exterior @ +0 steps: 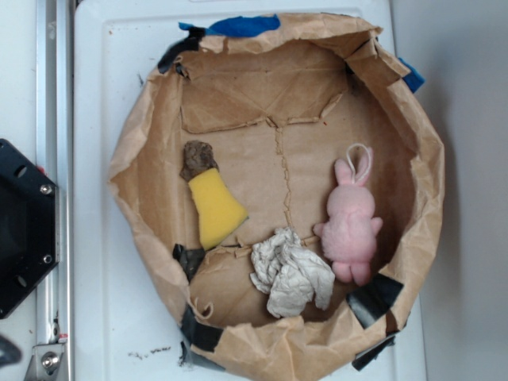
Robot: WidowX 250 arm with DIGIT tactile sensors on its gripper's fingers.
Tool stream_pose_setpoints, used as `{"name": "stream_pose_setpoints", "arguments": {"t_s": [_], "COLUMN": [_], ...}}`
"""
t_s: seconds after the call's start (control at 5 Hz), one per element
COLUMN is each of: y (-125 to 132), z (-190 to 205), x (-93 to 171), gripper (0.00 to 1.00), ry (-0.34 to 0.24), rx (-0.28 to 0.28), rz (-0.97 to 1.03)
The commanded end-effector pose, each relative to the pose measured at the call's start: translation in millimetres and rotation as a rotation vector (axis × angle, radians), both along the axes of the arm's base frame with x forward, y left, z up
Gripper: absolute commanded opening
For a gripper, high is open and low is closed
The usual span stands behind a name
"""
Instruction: Grab the white paper.
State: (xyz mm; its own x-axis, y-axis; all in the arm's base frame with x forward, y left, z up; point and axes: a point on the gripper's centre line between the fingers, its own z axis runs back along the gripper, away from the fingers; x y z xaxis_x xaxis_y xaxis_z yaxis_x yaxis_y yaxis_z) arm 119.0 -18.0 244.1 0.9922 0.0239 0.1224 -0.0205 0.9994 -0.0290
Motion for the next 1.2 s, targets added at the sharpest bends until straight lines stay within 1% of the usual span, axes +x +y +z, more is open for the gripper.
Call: {"name": "stream_pose_setpoints", "arguments": {"t_s": [0.0, 0.2, 0.4, 0.6, 0.8, 1.0], "y": [0, 1, 4, 11, 15, 8], "z": [0, -2, -9, -16, -19, -28], "x": [0, 22, 47, 75, 96, 127], "gripper": [1.00, 1.00, 1.00, 1.00, 1.00, 1.00], "ry": [0.000, 0.002, 0.000, 0.005, -0.007, -0.039], "rx": [0.000, 0.000, 0.014, -0.006, 0.025, -0.002], "rz": [0.000, -0.003, -0.019, -0.068, -0.111, -0.288]}}
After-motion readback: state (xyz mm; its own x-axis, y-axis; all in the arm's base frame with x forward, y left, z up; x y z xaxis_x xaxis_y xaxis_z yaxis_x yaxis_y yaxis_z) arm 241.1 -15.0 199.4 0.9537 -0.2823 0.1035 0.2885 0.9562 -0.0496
